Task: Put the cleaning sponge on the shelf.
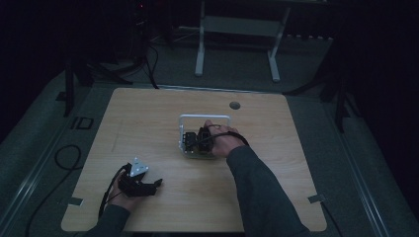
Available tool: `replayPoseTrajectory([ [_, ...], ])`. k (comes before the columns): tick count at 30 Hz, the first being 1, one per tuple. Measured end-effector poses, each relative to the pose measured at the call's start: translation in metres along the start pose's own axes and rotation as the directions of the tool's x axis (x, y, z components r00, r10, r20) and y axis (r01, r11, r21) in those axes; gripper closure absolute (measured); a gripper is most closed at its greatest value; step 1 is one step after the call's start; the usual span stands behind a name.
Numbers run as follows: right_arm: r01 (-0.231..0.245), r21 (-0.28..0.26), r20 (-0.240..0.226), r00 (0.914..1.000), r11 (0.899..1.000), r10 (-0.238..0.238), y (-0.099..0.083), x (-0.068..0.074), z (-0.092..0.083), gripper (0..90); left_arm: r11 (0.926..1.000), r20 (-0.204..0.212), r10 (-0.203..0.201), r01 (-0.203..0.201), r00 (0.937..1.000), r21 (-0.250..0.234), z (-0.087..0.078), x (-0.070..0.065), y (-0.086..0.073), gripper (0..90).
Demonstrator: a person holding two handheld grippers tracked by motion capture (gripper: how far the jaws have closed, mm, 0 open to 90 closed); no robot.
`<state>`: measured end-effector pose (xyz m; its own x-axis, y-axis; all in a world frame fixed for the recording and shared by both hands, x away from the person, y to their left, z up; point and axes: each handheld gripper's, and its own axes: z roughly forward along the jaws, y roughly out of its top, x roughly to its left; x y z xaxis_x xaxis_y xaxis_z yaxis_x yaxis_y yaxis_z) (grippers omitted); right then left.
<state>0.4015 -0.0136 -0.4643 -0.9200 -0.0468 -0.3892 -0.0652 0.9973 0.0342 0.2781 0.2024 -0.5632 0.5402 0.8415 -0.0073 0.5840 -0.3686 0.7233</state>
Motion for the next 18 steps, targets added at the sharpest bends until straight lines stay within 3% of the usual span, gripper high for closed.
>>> replayPoseTrajectory([
  [18, 0.012, 0.018, 0.006, 0.9999, 1.000, -0.012, 0.0004, -0.0011, 0.0010, 71.7, 1.0000, 0.001, 0.000, 0.000, 1.0000, 0.000, 0.0000, 0.0000, 0.0000, 20.9],
])
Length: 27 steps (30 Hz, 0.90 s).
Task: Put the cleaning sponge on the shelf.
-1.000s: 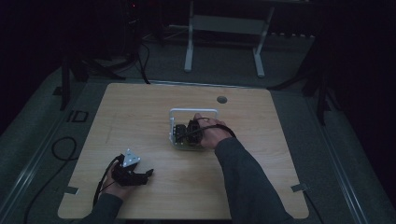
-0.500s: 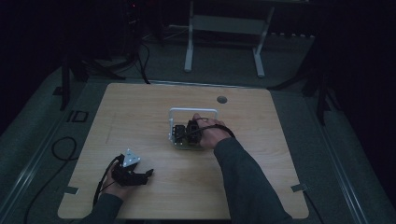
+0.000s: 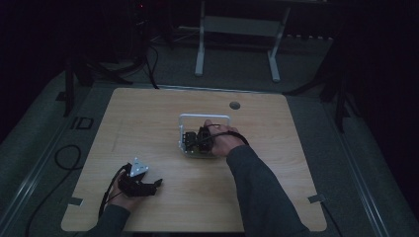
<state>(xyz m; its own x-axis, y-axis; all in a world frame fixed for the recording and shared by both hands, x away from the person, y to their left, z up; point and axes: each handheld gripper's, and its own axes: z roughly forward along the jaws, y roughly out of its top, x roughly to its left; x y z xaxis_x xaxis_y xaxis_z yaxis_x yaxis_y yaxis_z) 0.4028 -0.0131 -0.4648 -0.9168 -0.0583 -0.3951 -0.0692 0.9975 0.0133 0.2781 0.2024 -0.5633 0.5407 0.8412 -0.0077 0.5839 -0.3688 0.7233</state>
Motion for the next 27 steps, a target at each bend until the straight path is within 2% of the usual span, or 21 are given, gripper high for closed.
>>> replayPoseTrajectory([
  [10, -0.017, 0.005, 0.009, 0.9998, 1.000, 0.017, -0.0012, -0.0008, -0.0013, 71.7, 1.0000, 0.000, 0.000, 0.000, 1.0000, 0.000, 0.0000, 0.0000, 0.0000, 20.9],
  [27, -0.023, 0.001, 0.053, 0.9983, 1.000, 0.023, -0.0012, -0.0007, 0.0020, 71.5, 1.0000, 0.000, -0.003, 0.003, 1.0000, -0.001, 0.0001, -0.0002, 0.0000, 20.9],
])
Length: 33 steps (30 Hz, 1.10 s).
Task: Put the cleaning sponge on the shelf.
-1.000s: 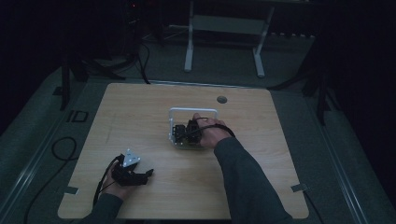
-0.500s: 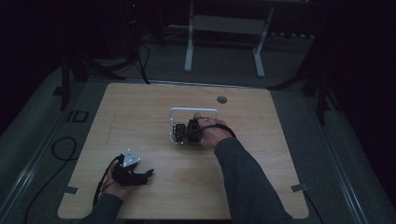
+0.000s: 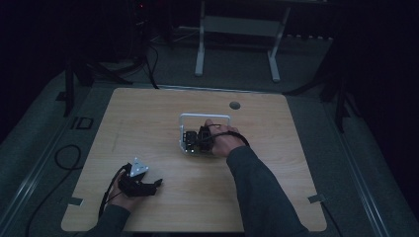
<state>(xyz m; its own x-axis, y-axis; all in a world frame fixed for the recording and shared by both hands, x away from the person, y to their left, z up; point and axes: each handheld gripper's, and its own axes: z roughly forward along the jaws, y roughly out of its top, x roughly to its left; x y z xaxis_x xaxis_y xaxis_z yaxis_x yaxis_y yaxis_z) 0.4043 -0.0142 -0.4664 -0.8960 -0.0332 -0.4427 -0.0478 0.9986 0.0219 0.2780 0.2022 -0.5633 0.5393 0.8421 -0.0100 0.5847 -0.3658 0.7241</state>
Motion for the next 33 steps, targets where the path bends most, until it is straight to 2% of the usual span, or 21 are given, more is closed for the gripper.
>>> replayPoseTrajectory([
  [5, 0.006, 0.003, 0.006, 1.0000, 1.000, -0.006, -0.001, -0.001, 0.001, 71.4, 1.0000, 0.000, 0.000, 0.000, 1.0000, 0.000, 0.000, 0.000, 0.000, 20.9],
  [12, 0.001, 0.019, 0.039, 0.9992, 1.000, -0.001, -0.003, 0.000, 0.004, 70.0, 1.0000, 0.000, 0.002, -0.002, 1.0000, 0.002, 0.000, 0.000, 0.000, 20.9],
  [20, -0.024, 0.014, 0.059, 0.9980, 1.000, 0.023, -0.006, -0.001, 0.002, 61.8, 1.0000, 0.000, 0.003, -0.003, 1.0000, 0.002, 0.000, 0.000, 0.000, 20.9],
  [25, -0.034, -0.018, 0.064, 0.9974, 0.999, 0.035, -0.008, 0.000, -0.006, 59.2, 1.0000, 0.000, 0.002, -0.002, 1.0000, 0.001, 0.000, 0.000, 0.000, 20.9],
  [28, -0.040, -0.055, 0.063, 0.9971, 0.998, 0.043, -0.009, 0.002, -0.013, 58.4, 1.0000, 0.000, 0.000, 0.000, 1.0000, -0.001, 0.000, 0.000, 0.000, 20.9],
  [32, -0.073, -0.114, 0.044, 0.9959, 0.991, 0.078, -0.012, 0.004, -0.023, 59.9, 1.0000, -0.001, 0.001, -0.001, 1.0000, -0.001, 0.000, 0.000, 0.000, 20.9],
  [33, -0.073, -0.114, 0.044, 0.9959, 0.991, 0.078, -0.012, 0.004, -0.023, 59.9, 1.0000, -0.001, 0.001, -0.001, 1.0000, -0.001, 0.000, 0.000, 0.000, 20.9],
])
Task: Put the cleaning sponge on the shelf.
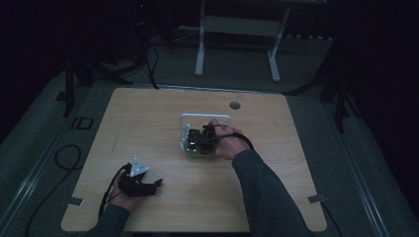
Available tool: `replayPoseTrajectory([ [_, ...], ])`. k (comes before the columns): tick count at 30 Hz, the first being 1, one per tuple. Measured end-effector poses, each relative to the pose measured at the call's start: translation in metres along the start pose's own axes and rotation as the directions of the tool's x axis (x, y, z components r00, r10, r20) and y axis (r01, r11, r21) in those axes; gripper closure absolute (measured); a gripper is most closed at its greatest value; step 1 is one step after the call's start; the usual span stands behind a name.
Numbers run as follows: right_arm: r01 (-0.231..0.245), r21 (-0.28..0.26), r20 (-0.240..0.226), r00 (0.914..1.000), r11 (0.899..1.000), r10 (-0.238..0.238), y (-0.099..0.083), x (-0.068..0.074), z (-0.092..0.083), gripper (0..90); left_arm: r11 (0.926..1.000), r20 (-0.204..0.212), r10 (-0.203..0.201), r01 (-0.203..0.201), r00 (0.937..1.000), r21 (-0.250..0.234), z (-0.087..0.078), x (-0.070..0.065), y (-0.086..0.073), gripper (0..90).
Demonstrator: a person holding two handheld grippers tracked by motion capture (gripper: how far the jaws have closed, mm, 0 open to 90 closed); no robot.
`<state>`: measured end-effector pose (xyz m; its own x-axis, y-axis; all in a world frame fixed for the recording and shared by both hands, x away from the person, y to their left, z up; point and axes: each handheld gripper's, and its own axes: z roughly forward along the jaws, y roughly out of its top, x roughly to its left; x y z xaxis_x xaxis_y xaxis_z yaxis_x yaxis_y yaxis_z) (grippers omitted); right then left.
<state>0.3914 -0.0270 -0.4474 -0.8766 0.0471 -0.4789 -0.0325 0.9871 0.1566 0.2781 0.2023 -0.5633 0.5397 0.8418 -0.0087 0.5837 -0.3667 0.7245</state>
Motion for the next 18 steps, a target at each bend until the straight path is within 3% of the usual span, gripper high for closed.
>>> replayPoseTrajectory([
  [4, -0.061, -0.084, -0.033, 0.9978, 0.995, 0.058, -0.006, 0.002, -0.012, 62.4, 1.0000, 0.000, 0.000, 0.000, 1.0000, 0.000, 0.000, 0.000, 0.000, 20.9],
  [6, -0.069, -0.097, -0.041, 0.9970, 0.993, 0.065, -0.007, 0.003, -0.013, 63.0, 1.0000, 0.000, 0.000, 0.000, 1.0000, 0.000, 0.000, 0.000, 0.000, 20.9],
  [12, -0.127, -0.186, -0.114, 0.9877, 0.974, 0.106, -0.016, 0.015, -0.024, 72.5, 1.0000, 0.001, 0.000, 0.000, 1.0000, -0.001, 0.000, 0.000, 0.000, 20.9],
  [18, -0.136, -0.200, -0.121, 0.9862, 0.970, 0.114, -0.019, 0.027, -0.028, 76.0, 1.0000, 0.001, -0.001, 0.001, 1.0000, -0.001, 0.000, 0.000, 0.000, 20.9],
])
